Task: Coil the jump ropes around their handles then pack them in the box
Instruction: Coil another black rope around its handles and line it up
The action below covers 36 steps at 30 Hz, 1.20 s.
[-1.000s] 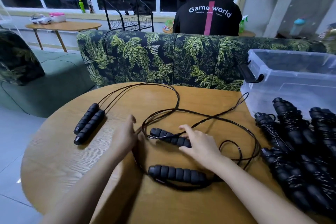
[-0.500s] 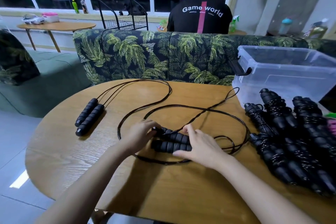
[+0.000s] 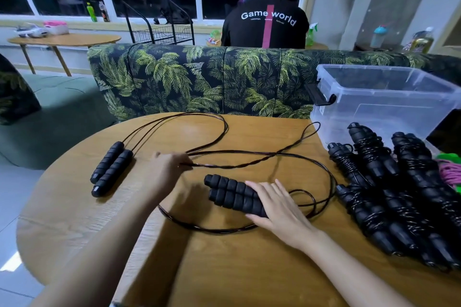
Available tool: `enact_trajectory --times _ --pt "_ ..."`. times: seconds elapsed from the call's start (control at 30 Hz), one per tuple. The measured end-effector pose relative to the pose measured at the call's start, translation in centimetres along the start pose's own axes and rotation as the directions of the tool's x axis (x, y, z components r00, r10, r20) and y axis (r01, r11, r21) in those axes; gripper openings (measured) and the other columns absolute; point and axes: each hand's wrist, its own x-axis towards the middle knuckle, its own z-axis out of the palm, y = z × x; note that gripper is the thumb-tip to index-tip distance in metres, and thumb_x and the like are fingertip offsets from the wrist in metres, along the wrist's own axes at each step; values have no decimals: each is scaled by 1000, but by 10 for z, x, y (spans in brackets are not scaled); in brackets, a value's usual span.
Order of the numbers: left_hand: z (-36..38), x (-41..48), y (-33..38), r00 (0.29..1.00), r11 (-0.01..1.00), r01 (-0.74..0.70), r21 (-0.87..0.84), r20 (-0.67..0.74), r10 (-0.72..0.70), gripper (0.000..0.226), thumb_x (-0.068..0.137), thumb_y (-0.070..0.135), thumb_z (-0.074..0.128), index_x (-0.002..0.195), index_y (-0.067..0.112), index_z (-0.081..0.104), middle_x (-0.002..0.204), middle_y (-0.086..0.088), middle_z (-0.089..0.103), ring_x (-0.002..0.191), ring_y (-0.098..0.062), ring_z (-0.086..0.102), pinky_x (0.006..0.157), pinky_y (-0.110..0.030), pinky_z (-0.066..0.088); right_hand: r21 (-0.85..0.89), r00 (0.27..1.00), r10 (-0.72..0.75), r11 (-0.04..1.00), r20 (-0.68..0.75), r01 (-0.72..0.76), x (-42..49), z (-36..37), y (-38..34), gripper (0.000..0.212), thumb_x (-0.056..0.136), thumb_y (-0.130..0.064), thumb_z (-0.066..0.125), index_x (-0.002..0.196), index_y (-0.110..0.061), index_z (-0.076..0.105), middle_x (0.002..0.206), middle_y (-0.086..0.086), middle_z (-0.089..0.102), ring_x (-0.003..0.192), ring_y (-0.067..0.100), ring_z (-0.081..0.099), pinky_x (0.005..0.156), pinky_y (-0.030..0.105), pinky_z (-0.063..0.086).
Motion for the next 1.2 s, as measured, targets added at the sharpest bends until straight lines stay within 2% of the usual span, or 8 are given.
enact_trajectory --times 0.1,0.27,0.43,0.53,0.77,0.9,1.0,1.2 --pt "-2 21 -1 997 993 68 94 16 -70 15 92 31 66 101 23 75 101 -3 75 92 -26 63 71 -29 26 44 998 -65 997 5 65 -6 -4 6 70 95 -60 44 153 -33 15 141 -13 40 135 1 33 123 30 -4" --pt "15 24 3 897 976 -192 100 422 133 17 91 39 64 106 39 72 118 19 65 112 -9 54 85 -26 33 0 982 -180 984 58 180 -24 0 11 70 94 -61 46 151 -33 17 136 -11 40 128 4 40 124 35 -2" --pt "42 -15 4 881 917 -327 -230 277 384 28 86 51 60 92 28 75 110 16 66 105 -2 56 90 -40 47 2 985 -167 986 35 167 -44 7 23 70 92 -61 50 150 -36 20 133 -13 44 125 3 44 124 39 8" --pt "42 -43 7 858 874 -376 -309 240 454 35 89 58 52 86 29 72 95 24 60 93 10 47 82 -28 42 9 987 -162 987 8 162 -50 3 26 70 91 -61 52 149 -35 24 131 -14 46 124 1 45 124 32 4" --pt "30 -71 -11 826 859 -311 -406 332 455 30 78 63 70 95 38 71 103 27 59 103 2 54 88 -23 45 4 987 -155 988 -51 155 -63 0 27 69 91 -61 53 149 -33 28 132 -15 48 125 0 45 123 28 4" --pt "30 -69 -16 863 898 -292 -329 314 396 10 83 46 70 86 36 67 89 29 58 88 7 55 78 -27 48 9 985 -121 992 -120 123 -62 -2 28 68 91 -59 53 148 -33 30 130 -15 49 124 1 44 122 26 3" --pt "22 -62 -17 933 927 -167 -336 250 258 18 87 17 73 86 30 62 84 13 66 79 -4 62 74 -34 54 12 976 -121 992 -179 125 -60 -2 27 68 90 -57 55 148 -30 32 129 -13 49 124 1 45 123 28 5" --pt "-3 -15 -29 970 929 -127 -347 -240 43 12 79 -2 77 83 7 69 70 3 66 69 0 59 62 -10 45 47 966 -98 993 -241 112 -53 0 28 67 94 -63 43 149 -28 31 131 -12 47 126 -3 40 123 29 9"
